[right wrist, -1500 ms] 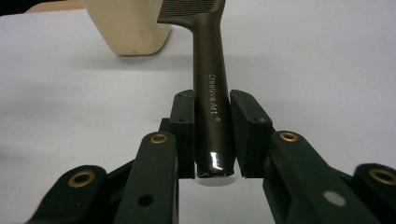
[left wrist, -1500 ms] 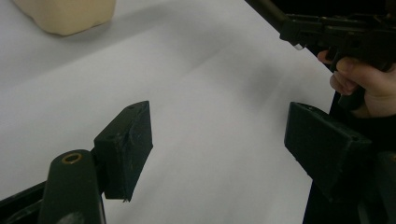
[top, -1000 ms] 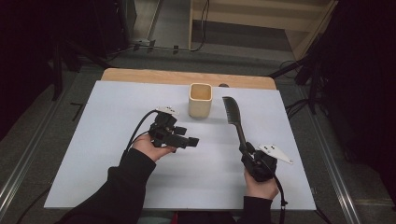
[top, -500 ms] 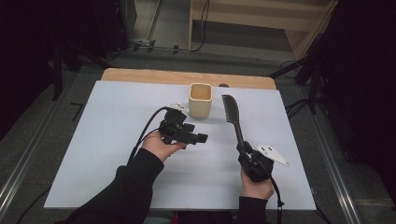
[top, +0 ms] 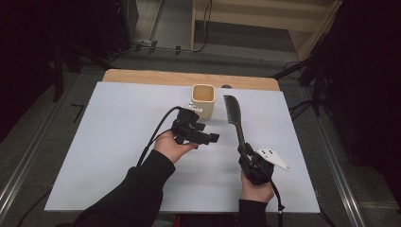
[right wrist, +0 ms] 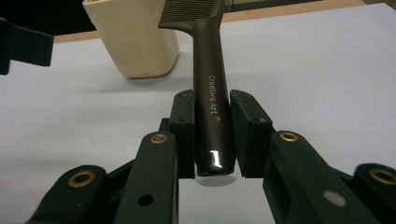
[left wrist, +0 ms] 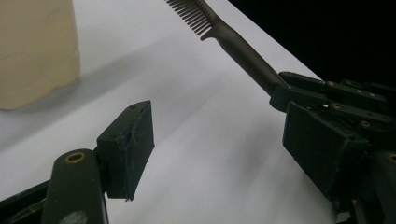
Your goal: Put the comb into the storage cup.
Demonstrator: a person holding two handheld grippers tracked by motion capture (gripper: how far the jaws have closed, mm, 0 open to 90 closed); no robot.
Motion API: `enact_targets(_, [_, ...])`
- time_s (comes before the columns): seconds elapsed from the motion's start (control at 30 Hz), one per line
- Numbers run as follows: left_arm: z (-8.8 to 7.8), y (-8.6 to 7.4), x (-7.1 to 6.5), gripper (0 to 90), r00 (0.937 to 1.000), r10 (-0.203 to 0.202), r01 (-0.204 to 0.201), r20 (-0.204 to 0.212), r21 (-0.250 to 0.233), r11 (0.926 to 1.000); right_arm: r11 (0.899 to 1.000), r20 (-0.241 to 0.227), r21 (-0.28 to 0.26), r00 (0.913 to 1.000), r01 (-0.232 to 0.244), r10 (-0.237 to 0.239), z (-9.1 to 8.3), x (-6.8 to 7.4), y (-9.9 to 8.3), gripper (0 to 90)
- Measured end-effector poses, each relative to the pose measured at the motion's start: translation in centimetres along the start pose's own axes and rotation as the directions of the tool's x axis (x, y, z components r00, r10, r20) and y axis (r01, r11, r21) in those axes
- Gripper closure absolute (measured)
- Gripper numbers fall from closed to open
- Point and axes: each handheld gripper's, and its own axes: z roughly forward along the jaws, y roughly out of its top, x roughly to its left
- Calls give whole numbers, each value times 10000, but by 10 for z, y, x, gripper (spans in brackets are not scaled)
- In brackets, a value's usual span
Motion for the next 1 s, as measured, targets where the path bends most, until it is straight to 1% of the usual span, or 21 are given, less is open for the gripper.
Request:
enact_targets(0.07, [2,2,-1,257,10000,-44,43,40,49,10000,10000,-18,11,10000,-27,27,1,1,-1,703])
enact_targets(0.13, [5,4,-4,257,10000,-14,15,-38,33,10000,9999,-33,24,9999,-106,106,1,1,-1,703])
enact_targets(0.27, [10,7,-7,257,9999,102,-102,-100,-9,9999,9999,43,-84,10000,-78,78,1,1,-1,703])
enact_targets(0.37, [13,10,-10,257,9997,191,-190,-128,48,9998,9999,31,-84,9999,-110,111,1,1,-1,702])
enact_targets(0.4, [16,12,-13,257,9994,262,-260,-221,102,9996,9999,38,-101,9999,-115,116,1,1,-1,703])
enact_targets(0.47, [18,13,-15,257,9994,215,-215,-255,34,9998,9998,58,-142,9999,-120,120,1,2,-1,703])
enact_targets(0.57, [23,16,-19,257,9992,305,-303,-276,70,9995,9998,13,-159,9999,-139,140,1,4,-1,703])
enact_targets(0.73, [27,18,-20,257,9993,253,-253,-272,9,9997,9996,22,-232,9998,-187,188,1,5,0,703])
enact_targets(0.9, [31,19,-19,257,9993,96,-97,-356,-17,10000,9995,35,-291,9999,-117,118,2,9,0,703])
enact_targets(0.93, [33,19,-19,257,9994,-33,32,-357,-51,10000,9995,29,-295,9999,-108,108,3,10,-1,703])
enact_targets(1.0, [34,20,-21,257,9987,5,-7,-504,-42,10000,9995,30,-301,9999,-115,116,3,11,-1,703])
